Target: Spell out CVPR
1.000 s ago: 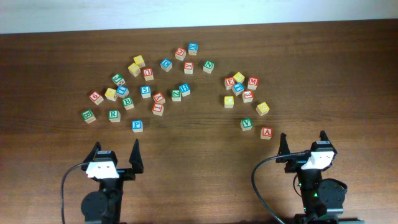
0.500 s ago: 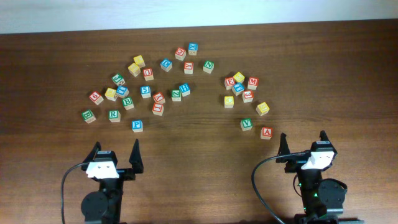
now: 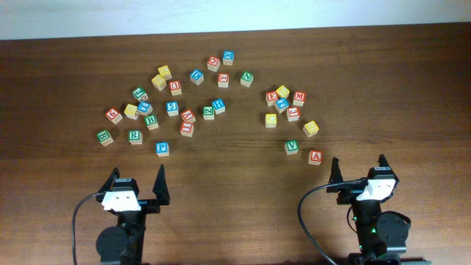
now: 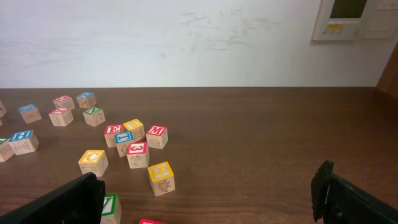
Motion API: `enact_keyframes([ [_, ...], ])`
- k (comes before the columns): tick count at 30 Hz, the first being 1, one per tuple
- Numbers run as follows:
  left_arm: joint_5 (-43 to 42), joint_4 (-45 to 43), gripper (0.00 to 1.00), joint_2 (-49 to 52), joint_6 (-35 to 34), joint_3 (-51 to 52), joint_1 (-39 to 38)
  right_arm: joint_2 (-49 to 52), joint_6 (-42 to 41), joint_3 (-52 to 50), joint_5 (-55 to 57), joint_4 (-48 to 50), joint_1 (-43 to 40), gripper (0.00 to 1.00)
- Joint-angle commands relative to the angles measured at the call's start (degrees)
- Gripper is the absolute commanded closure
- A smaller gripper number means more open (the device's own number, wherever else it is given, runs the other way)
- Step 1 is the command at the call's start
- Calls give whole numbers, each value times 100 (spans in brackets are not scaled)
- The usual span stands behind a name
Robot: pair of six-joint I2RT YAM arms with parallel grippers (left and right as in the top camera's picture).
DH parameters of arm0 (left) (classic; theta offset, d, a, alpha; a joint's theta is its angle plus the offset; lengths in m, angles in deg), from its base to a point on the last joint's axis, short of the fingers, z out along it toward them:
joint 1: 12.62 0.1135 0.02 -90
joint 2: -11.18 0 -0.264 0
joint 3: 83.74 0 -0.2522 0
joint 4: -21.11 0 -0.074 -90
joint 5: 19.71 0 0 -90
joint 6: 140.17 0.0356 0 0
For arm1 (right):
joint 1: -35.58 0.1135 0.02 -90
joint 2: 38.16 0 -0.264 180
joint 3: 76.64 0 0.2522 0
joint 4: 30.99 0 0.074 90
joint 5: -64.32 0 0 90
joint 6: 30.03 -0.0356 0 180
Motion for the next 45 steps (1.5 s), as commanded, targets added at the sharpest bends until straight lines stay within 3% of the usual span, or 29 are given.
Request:
enact_keyframes([
  [1, 63, 28, 1, -39, 92, 17, 24, -48, 35, -52, 31, -2, -37, 2],
  [14, -76, 20, 1, -39, -24, 15, 24, -48, 35, -52, 31, -2, -37, 1],
  [16, -1550, -118, 1, -39, -1154, 11, 24, -48, 35, -52, 31, -2, -37, 2],
  [20, -3689, -195, 1, -39, -2430, 11, 24, -48, 35, -52, 31, -2, -37, 2],
  [24, -3759, -957, 1, -39, -3311, 11, 24, -48, 35, -52, 31, -2, -37, 1],
  [26, -3764, -1587, 1, -39, -3432, 11, 24, -48, 35, -52, 31, 0, -37, 2],
  [31, -3595, -4524, 1, -39, -3432, -11, 24, -48, 35, -52, 31, -2, -37, 2],
  [33, -3239, -4835, 1, -39, -3563, -225, 24, -48, 35, -52, 31, -2, -37, 2],
  [37, -2962, -3967, 1, 146, -3362, -1296, 26, -48, 35, -52, 28, -2, -37, 2],
  [39, -2640, -2109, 1, 592, -2715, -2439, 26, -48, 35, -52, 31, -2, -37, 2],
  [41, -2540, -866, 1, 1086, -2076, -3311, 26, -48, 35, -52, 31, -2, -37, 2],
  [43, -2599, 815, 1, 2020, -1281, -4592, 24, -48, 35, -52, 28, -2, -37, 2],
  [45, -3383, 1759, 1, 2736, -1259, -5399, 24, -48, 35, -52, 28, -2, -37, 1],
])
